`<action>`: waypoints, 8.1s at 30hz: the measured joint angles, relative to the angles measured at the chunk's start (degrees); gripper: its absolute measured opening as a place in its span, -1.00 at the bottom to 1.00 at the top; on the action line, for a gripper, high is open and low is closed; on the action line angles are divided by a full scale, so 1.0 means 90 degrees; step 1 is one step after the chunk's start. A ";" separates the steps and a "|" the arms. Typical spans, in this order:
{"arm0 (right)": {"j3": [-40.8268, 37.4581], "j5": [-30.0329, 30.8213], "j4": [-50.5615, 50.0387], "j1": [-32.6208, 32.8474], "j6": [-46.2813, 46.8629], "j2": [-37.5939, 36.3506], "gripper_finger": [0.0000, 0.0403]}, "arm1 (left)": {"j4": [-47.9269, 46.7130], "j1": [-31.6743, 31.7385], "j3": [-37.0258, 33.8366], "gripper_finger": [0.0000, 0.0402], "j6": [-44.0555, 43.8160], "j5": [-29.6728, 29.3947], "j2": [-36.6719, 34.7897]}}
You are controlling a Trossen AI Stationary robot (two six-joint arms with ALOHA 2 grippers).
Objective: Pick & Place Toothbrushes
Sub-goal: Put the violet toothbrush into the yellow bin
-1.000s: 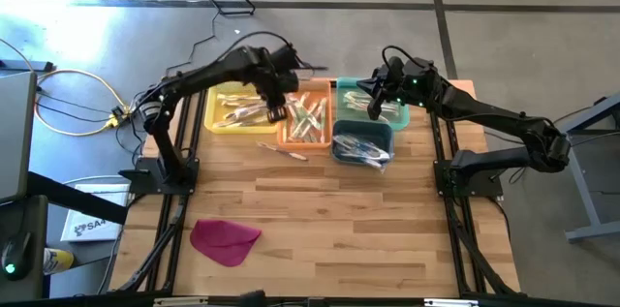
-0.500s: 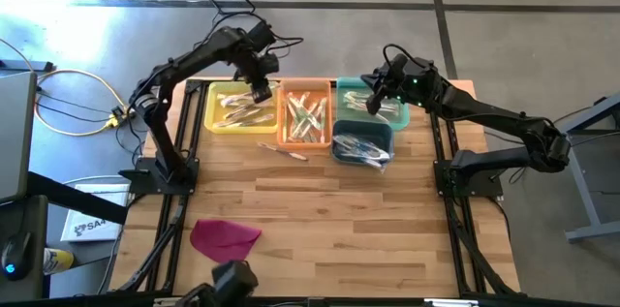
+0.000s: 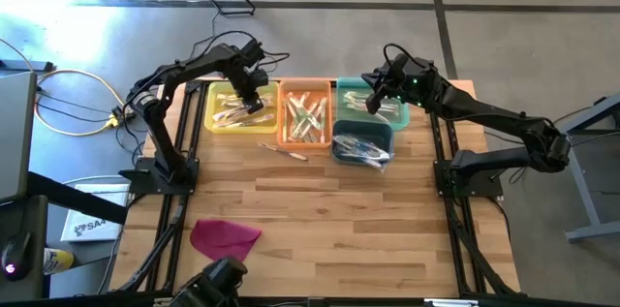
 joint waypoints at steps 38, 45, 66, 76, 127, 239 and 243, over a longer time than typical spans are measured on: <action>0.0000 -0.0007 0.0402 0.0002 0.0821 -0.0002 -0.99 | 0.1141 -0.0013 -0.0699 -0.23 -0.0162 -0.0254 0.0002; 0.0000 -0.0007 0.0398 0.0002 0.0823 -0.0002 -0.99 | 0.1349 -0.0013 -0.0699 -0.04 -0.0226 -0.0312 0.0002; 0.0000 -0.0034 0.0401 0.0002 0.0823 0.0000 -0.99 | 0.0733 -0.0214 -0.0299 -0.03 -0.1348 0.1053 -0.0026; 0.0000 -0.0033 0.0398 0.0002 0.1138 0.0000 -0.99 | 0.0277 -0.1145 -0.0104 -0.03 -0.0134 0.1012 -0.1211; 0.0002 -0.0387 0.0442 0.0005 0.0935 0.0002 -0.99 | 0.0086 -0.3475 -0.0383 -0.04 0.0263 -0.1924 -0.2091; 0.0002 -0.0333 0.0376 0.0223 0.0600 0.0002 -0.99 | 0.2172 -0.3476 -0.3856 -0.90 -0.0947 -0.0435 -0.1219; 0.0002 -0.0333 0.0376 0.0223 0.0600 0.0002 -0.99 | 0.2187 -0.3476 -0.3857 -0.90 -0.1012 -0.0439 -0.1214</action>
